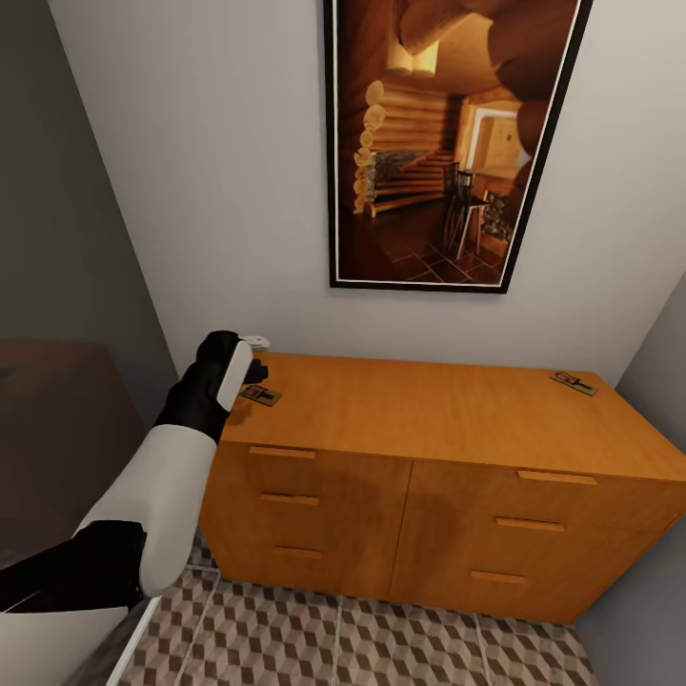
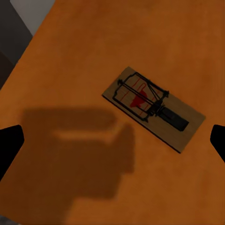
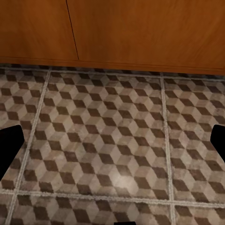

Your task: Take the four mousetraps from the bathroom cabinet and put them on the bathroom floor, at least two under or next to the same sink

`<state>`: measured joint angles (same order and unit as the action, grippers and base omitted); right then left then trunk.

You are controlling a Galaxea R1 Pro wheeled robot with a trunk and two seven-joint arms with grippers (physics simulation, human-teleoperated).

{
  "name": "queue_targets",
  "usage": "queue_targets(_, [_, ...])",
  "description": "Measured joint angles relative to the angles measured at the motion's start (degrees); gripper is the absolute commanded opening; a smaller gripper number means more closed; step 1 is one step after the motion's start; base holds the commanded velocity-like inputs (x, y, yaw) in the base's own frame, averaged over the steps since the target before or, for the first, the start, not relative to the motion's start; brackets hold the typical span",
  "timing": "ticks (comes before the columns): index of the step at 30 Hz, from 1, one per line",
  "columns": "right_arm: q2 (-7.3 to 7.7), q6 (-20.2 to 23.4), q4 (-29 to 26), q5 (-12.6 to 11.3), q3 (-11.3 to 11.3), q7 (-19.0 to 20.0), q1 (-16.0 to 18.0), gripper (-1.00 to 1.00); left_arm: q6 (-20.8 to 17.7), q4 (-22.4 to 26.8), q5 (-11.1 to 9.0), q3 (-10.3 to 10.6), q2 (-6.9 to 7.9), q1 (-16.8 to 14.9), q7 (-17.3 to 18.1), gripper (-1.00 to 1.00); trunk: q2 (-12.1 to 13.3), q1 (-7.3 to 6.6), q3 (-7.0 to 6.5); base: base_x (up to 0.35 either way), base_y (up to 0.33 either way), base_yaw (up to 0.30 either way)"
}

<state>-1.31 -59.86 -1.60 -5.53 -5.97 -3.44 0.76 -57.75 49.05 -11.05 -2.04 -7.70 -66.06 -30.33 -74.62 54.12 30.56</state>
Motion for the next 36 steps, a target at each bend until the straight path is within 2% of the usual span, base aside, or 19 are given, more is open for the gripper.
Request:
queue_targets(6, [0.00, 0.00, 0.00, 0.00, 0.00, 0.01, 0.00, 1.00, 0.00, 0.01, -0.03, -1.29, 0.05, 0.00, 0.00, 1.00, 0.00, 0.00, 0.00, 0.000, 0.000, 0.000])
queue_targets(17, [0.00, 0.00, 0.00, 0.00, 0.00, 0.01, 0.00, 1.00, 0.00, -0.03, -0.05, -1.67, 0.04, 0.00, 0.00, 1.00, 0.00, 0.00, 0.00, 0.000, 0.000, 0.020])
queue_targets(36, [0.00, 0.00, 0.02, 0.00, 0.00, 0.02, 0.01, 1.00, -0.02, 0.04, -0.06, -1.70, 0.02, 0.01, 0.00, 1.00, 0.00, 0.00, 0.00, 0.000, 0.000, 0.195])
